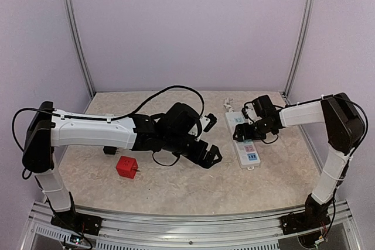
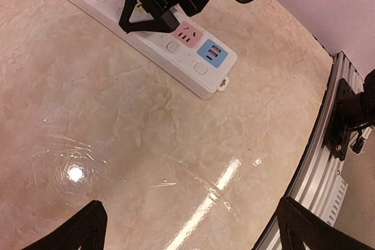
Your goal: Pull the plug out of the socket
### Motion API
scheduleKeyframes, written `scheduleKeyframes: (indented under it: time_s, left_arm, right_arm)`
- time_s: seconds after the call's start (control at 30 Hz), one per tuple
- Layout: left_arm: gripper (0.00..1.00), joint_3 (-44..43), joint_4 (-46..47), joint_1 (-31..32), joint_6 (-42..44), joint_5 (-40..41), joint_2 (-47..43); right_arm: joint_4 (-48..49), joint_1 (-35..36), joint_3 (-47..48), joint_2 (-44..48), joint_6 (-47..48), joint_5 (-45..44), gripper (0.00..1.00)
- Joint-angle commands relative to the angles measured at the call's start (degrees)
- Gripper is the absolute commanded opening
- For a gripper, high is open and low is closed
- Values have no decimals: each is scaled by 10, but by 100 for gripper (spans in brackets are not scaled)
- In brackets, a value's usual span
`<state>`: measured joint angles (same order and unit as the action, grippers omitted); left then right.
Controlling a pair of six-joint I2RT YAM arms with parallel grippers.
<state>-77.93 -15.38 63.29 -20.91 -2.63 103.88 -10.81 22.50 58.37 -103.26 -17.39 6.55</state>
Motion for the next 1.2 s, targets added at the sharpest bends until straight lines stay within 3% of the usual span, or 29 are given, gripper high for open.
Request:
scheduleKeyframes:
  time_s: [0.0, 0.3, 0.5, 0.83, 1.17]
  left_arm:
    - [99, 41, 22, -24, -13, -26, -33]
    - [99, 98, 34, -79, -28, -47, -83]
    - [99, 99, 24, -106, -23, -52, -95]
    - [99, 104, -8, -174, -22, -25, -157]
    - [99, 184, -24, -282, -58, -43, -268]
  right_arm:
    - [-35, -45, 21, -48, 53, 15, 73]
    - [-84, -90, 17, -16, 117, -82, 74]
    - [-67, -97, -4, 42, 121, -37, 99]
    - [-39, -94, -16, 175, 100, 30, 100]
    - [79, -33, -170, 354, 28, 103, 100]
